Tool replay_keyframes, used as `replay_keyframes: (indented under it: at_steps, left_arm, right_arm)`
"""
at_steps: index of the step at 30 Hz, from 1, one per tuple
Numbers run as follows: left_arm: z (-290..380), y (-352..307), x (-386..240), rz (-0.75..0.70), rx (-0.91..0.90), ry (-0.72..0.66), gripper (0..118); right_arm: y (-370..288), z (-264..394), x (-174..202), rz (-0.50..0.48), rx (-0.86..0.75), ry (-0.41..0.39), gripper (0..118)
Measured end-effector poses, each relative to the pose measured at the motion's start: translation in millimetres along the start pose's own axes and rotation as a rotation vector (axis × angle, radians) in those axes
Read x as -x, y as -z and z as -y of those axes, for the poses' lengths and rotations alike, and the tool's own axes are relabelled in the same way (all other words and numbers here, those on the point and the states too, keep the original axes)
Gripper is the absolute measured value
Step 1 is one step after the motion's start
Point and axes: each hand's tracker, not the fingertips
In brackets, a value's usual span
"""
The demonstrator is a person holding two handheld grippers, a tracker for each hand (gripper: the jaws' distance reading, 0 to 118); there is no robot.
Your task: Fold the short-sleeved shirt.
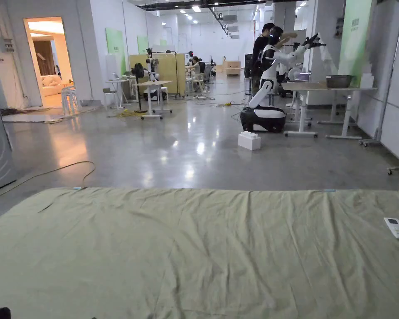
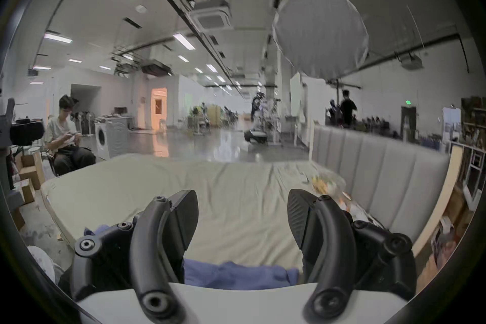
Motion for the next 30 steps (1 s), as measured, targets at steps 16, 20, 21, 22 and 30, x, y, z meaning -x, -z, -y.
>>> replay_keyframes:
  at_steps: [16, 20, 21, 22, 30]
  left_arm:
    - [-8.2, -24.4, -15.0, 0.076, 0.061, -0.078, 0]
    - [-9.2, -26.8, -20.4, 0.080, 0.066, -0.013, 0]
    - [-9.5, -27.2, -22.6, 0.077, 0.060, -0.004, 0]
    - [-10.5, -27.0, -23.9, 0.078, 0.061, 0.005, 0]
    - [-10.6, -25.5, -23.7, 0.088, 0.056, 0.009, 0]
  right_arm:
    - [-19.7, -16.7, 35.2, -0.110, 0.004, 0.015, 0]
    - [-20.1, -17.5, 30.2, -0.103, -0.018, 0.051, 0]
    - [-19.6, -17.9, 28.4, -0.105, -0.018, 0.061, 0]
    - [-18.8, -14.2, 26.7, -0.105, 0.016, 0.114, 0]
    - [-22.7, -18.3, 27.1, -0.093, -0.041, 0.110, 0]
